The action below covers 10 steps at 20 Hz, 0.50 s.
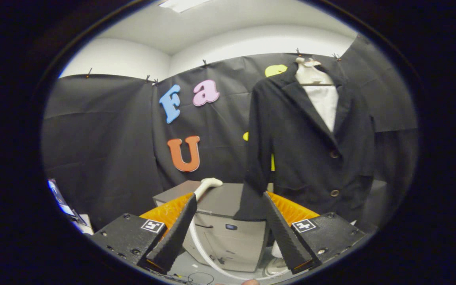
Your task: Iron the clothes twice with a garment steamer, once on the left side and once on the right side.
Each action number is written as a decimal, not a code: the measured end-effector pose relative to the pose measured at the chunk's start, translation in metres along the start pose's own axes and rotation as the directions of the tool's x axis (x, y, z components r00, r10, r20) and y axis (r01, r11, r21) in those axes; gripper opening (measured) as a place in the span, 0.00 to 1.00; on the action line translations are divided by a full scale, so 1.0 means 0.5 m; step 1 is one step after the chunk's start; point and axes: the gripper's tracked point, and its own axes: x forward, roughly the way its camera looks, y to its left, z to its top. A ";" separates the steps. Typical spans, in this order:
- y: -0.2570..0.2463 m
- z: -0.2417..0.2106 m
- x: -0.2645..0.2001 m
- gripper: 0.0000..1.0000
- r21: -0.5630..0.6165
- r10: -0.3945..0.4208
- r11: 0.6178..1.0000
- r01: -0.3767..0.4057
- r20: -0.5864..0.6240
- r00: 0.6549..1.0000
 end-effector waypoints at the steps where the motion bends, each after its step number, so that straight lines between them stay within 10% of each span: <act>1: 0.021 -0.004 0.047 1.00 -0.005 0.022 1.000 -0.022 -0.019 1.000; 10: 0.135 -0.076 0.454 1.00 -0.032 0.054 0.997 -0.066 -0.286 0.957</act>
